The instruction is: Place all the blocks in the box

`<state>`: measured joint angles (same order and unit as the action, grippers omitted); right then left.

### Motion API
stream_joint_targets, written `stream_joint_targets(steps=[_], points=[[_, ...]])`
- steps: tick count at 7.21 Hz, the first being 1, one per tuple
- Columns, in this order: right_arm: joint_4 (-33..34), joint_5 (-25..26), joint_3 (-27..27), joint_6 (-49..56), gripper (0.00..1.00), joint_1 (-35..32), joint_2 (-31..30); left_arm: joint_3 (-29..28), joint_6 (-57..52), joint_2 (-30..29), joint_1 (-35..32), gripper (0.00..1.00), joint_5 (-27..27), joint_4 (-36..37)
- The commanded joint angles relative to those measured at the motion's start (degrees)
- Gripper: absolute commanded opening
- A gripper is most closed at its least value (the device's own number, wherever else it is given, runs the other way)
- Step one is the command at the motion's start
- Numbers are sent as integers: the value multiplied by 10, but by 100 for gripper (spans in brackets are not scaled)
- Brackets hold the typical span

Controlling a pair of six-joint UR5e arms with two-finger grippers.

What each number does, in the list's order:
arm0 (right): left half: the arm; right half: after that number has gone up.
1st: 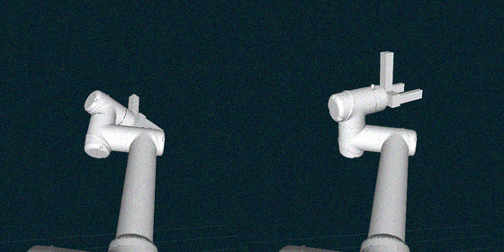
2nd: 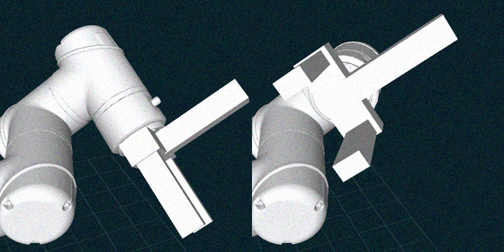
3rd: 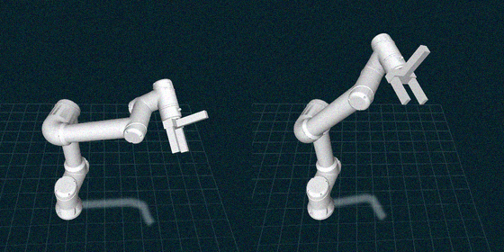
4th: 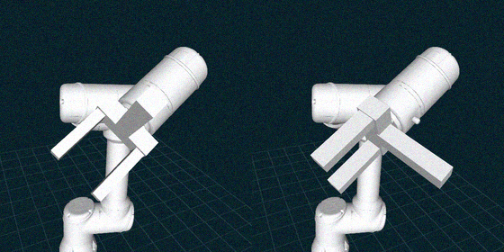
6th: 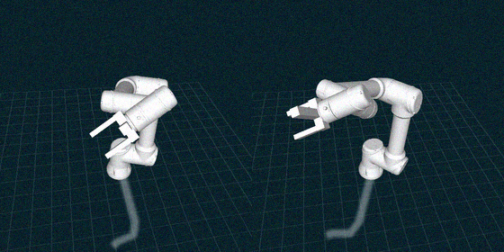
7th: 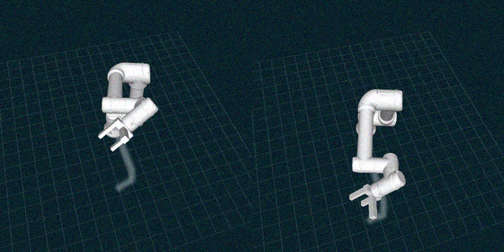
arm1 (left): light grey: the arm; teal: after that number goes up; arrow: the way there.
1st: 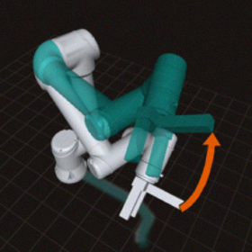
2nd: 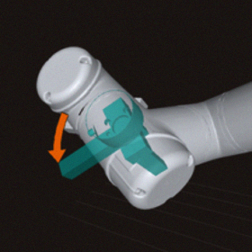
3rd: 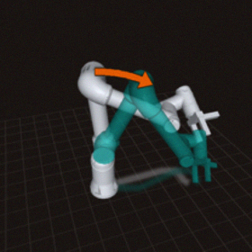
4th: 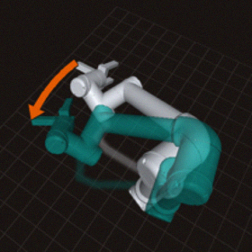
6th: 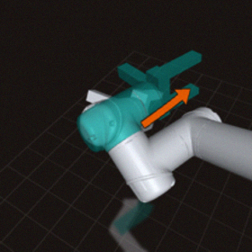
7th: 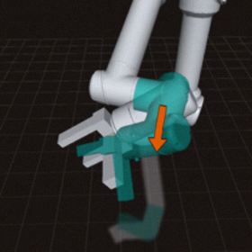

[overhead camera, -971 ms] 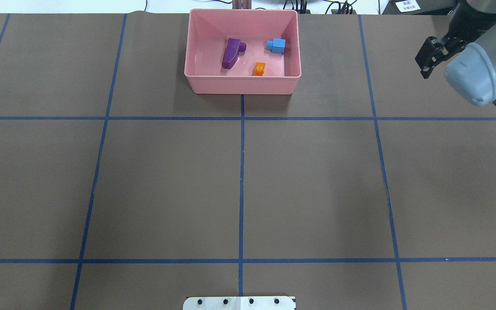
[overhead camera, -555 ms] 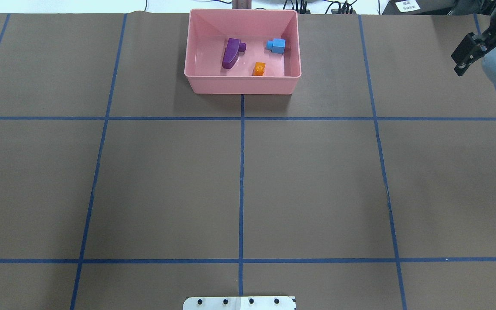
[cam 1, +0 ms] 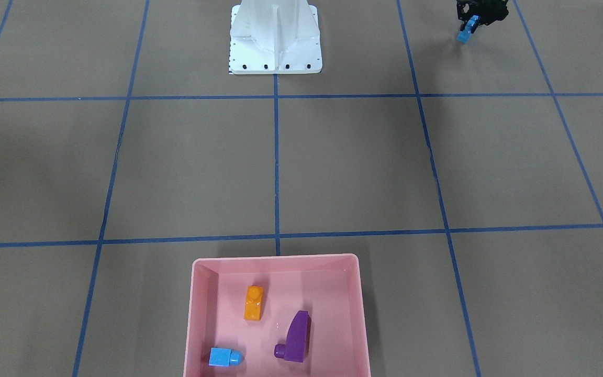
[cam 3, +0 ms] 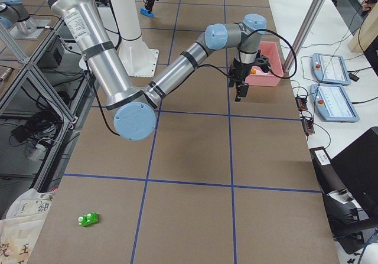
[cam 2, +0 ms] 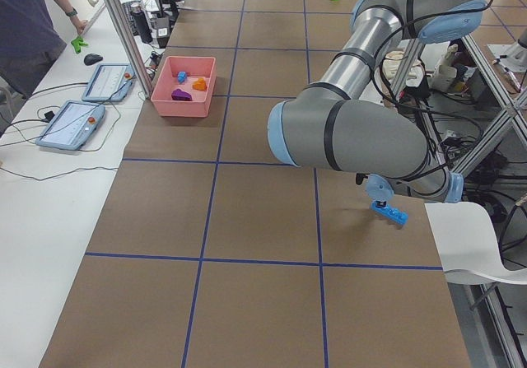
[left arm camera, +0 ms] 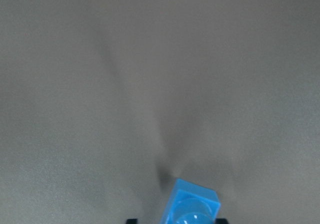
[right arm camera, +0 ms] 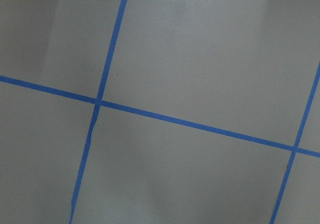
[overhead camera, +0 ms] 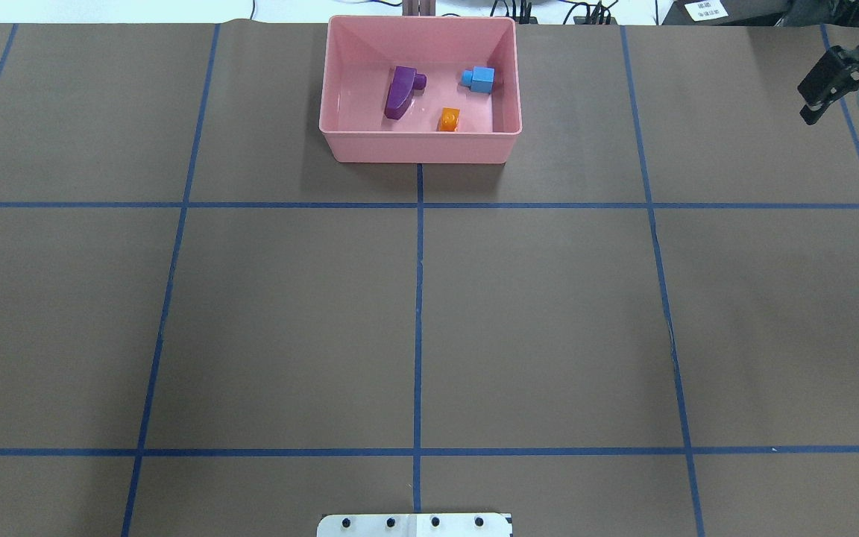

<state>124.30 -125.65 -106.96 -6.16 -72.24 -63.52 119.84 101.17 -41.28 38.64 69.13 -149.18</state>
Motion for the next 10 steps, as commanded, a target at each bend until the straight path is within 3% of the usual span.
stream_joint_targets(steps=[1, 7, 10], points=[[2, 0, 0, 10, 99, -11, -2, 6, 5, 1, -1, 0, -9, -13], [11, 0, 2, 44, 99, -19, -12, 122, 19, -7, -70, 0, -10, -35], [5, 1, -1, 146, 99, -68, -80, 140, 15, -73, -146, 0, 1, -39]])
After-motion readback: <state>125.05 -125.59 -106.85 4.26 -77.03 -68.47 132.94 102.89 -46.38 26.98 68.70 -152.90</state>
